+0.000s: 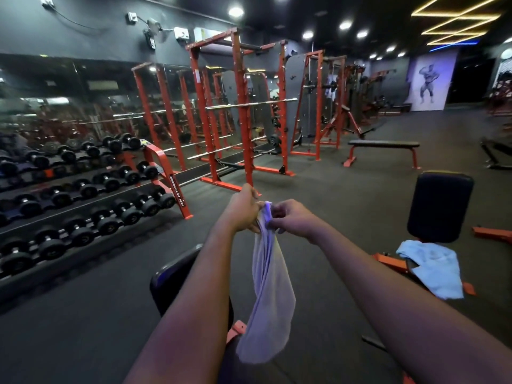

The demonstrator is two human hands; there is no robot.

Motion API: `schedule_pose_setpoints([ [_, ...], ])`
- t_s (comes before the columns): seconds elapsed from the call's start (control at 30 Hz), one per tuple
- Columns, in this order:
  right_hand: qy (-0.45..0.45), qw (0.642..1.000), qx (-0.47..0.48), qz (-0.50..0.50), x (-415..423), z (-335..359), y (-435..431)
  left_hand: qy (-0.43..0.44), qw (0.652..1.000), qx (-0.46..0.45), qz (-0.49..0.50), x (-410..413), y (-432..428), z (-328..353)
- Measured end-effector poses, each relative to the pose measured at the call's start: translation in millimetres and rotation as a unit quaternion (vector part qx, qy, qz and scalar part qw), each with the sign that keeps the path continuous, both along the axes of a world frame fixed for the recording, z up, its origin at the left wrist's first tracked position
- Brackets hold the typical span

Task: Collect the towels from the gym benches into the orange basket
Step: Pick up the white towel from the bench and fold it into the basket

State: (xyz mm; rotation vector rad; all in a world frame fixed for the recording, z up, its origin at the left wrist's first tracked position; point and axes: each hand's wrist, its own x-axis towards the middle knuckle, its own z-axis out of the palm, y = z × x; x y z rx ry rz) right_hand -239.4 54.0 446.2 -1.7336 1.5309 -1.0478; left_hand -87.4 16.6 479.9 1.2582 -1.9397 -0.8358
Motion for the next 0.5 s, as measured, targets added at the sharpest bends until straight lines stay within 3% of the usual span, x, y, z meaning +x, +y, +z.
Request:
schedule_pose_setpoints([
  [0.1, 0.008, 0.997, -0.066, -0.05, 0, 0, 0, 0.024, 0.999, -0.014, 0.019, 1, 3, 10],
  [0.2, 0.012, 0.998, -0.061, 0.001, 3, 1, 0, -0.019, 0.999, -0.03, 0.017, 2, 7, 22],
  [0.37, -0.006, 0.991, -0.131, -0.009, 0, 4, 1, 0.019, 0.995, 0.065, -0.07, 15, 10, 30],
  [0.43, -0.018, 0.99, -0.143, 0.002, -3, 9, 2, 0.037, 0.996, 0.031, -0.068, 24, 8, 26],
  [0.5, -0.047, 0.99, -0.134, 0.015, -4, 14, 1, 0.002, 0.996, -0.003, -0.086, 36, 3, 19],
])
